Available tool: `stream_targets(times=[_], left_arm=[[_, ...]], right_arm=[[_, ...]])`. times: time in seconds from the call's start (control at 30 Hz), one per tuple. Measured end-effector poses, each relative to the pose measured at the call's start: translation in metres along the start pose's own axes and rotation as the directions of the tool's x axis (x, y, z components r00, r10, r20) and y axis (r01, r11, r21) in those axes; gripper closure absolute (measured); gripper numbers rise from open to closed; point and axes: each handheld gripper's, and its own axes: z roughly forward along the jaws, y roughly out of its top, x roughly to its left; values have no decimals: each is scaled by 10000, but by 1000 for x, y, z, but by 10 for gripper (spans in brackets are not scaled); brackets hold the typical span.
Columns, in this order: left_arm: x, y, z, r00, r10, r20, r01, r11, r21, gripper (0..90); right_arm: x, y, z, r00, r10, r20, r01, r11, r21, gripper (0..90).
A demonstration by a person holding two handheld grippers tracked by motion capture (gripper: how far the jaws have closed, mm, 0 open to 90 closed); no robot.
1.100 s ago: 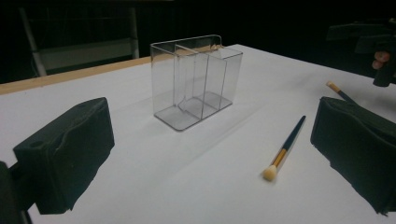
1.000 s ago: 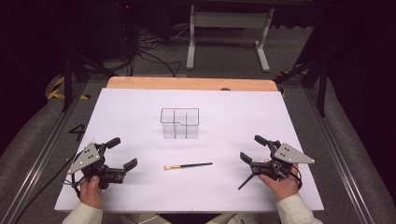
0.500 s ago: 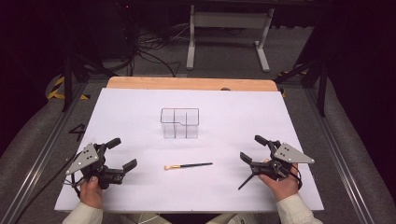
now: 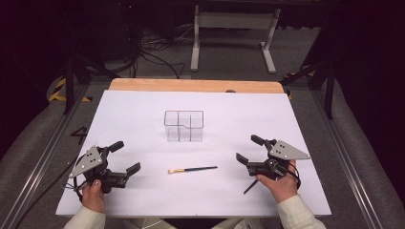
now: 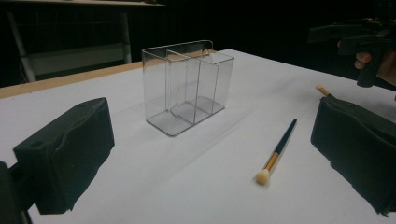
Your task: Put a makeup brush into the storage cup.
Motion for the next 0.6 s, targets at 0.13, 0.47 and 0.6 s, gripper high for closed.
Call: stream_targets(times=[0.13, 0.47, 0.6], left_arm=[[0, 0, 0, 10000, -48, -1, 48, 10000, 15, 3], [0, 0, 0, 10000, -51, 12, 51, 10000, 28, 3], [0, 0, 0, 10000, -42, 3, 42, 10000, 33, 3]], right_arm=[[4, 7, 7, 9998, -16, -202, 15, 10000, -69, 146], [18, 18, 26, 9975, -217, -673, 206, 9996, -173, 145], [22, 21, 31, 9960, -269, -851, 253, 9995, -207, 139]])
